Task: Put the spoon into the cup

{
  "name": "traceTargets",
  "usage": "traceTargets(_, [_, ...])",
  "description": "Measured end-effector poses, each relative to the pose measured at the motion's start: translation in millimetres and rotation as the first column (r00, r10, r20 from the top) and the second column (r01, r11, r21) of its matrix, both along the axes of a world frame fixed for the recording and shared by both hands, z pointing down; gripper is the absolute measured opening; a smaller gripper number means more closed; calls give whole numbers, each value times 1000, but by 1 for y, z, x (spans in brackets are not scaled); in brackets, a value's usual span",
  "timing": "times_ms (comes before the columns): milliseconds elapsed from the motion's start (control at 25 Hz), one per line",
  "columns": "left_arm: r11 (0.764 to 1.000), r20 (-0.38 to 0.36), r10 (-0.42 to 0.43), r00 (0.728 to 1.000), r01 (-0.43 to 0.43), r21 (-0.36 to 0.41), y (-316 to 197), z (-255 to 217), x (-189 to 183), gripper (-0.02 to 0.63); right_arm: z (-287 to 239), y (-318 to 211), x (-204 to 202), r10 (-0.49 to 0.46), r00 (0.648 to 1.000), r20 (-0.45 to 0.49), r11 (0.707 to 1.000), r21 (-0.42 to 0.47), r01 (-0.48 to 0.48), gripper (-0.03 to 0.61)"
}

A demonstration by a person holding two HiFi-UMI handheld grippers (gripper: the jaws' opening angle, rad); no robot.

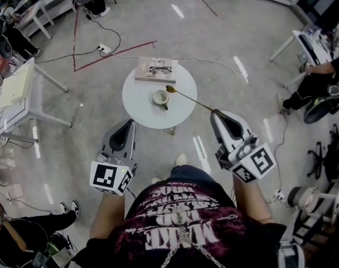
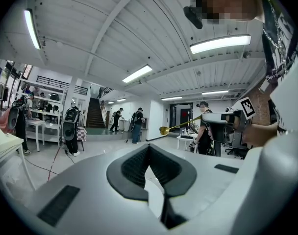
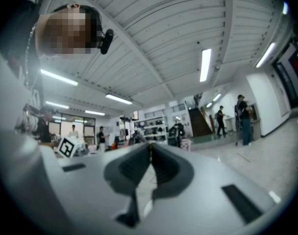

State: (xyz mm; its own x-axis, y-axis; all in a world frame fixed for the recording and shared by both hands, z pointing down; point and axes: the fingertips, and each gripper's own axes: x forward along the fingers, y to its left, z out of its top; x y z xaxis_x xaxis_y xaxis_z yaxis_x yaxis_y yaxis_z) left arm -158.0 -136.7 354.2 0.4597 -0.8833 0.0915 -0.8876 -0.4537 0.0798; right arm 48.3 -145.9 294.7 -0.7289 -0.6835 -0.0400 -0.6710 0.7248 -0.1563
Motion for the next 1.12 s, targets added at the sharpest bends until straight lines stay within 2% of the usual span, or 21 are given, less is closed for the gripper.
traceTargets(480, [997,27,-83,996,82,6,-35,-10,20,31,-3,-52,28,-69,997,43,998,12,69,37])
traceTargets(880, [985,66,-173,983,173,13,-57,-20,34,31,4,-87,48,-133,989,70,991,14,132,36])
traceTargets(1120, [985,88,-173,981,172,13,-65,-24,51,31,8,-93,53,-152,987,55,988,22,151,37])
